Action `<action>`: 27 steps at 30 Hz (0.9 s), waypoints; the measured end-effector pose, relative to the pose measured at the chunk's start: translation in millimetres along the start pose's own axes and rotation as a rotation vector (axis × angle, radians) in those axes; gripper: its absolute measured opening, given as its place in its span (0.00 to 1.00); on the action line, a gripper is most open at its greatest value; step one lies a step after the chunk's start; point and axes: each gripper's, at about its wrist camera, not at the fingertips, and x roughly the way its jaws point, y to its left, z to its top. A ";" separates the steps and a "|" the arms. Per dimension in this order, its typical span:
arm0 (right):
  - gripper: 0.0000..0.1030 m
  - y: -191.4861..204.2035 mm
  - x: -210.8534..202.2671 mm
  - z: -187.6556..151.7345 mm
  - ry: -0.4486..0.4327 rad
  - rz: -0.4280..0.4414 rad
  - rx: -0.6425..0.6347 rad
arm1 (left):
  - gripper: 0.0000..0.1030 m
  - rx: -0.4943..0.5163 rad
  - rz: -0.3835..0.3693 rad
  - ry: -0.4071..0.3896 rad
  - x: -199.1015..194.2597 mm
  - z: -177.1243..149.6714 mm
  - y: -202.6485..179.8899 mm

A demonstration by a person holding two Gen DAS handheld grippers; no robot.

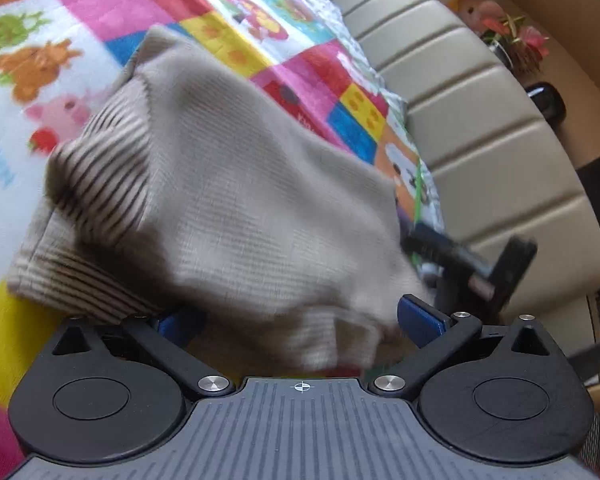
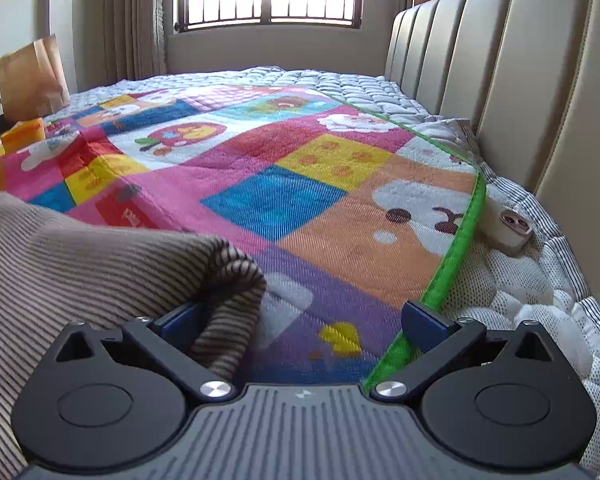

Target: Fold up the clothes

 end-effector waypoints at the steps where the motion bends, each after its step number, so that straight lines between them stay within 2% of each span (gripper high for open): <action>1: 1.00 0.0 -4.4 -2.6 -0.006 -0.001 0.006 | 1.00 0.005 0.015 -0.009 3.8 7.3 -0.6; 5: 1.00 3.6 -23.8 -9.3 -0.035 0.006 0.001 | 1.00 0.049 0.101 -0.053 18.6 42.9 -1.5; 7: 1.00 7.5 -34.6 -9.8 -0.053 0.023 -0.019 | 1.00 0.088 0.170 -0.092 25.8 65.0 0.0; 10: 1.00 9.8 -52.3 -5.0 -0.087 0.095 -0.008 | 1.00 0.136 0.292 -0.151 38.6 92.5 6.1; 12: 1.00 8.6 -62.9 0.8 -0.114 0.146 0.028 | 1.00 0.144 0.314 -0.161 43.7 103.9 12.0; 15: 1.00 6.2 -72.5 10.3 -0.145 0.231 0.089 | 1.00 0.162 0.314 -0.167 43.7 105.4 12.5; 18: 1.00 7.0 -66.2 18.7 -0.156 0.245 0.113 | 1.00 0.154 0.291 -0.151 33.4 91.1 12.1; 20: 1.00 6.4 -57.7 22.2 -0.150 0.241 0.131 | 1.00 0.114 0.221 -0.121 21.4 75.8 11.5; 21: 1.00 4.2 -52.5 23.3 -0.139 0.282 0.158 | 1.00 0.094 0.186 -0.107 15.4 68.1 11.2; 24: 1.00 -2.1 -34.0 23.9 -0.090 0.476 0.247 | 1.00 0.024 0.076 -0.048 2.7 45.8 13.2; 25: 1.00 -1.4 -27.1 23.0 -0.072 0.503 0.259 | 1.00 0.006 0.049 -0.026 2.5 40.0 14.9; 27: 1.00 3.2 -9.9 18.7 -0.029 0.474 0.256 | 1.00 0.009 0.027 -0.020 3.2 34.4 15.6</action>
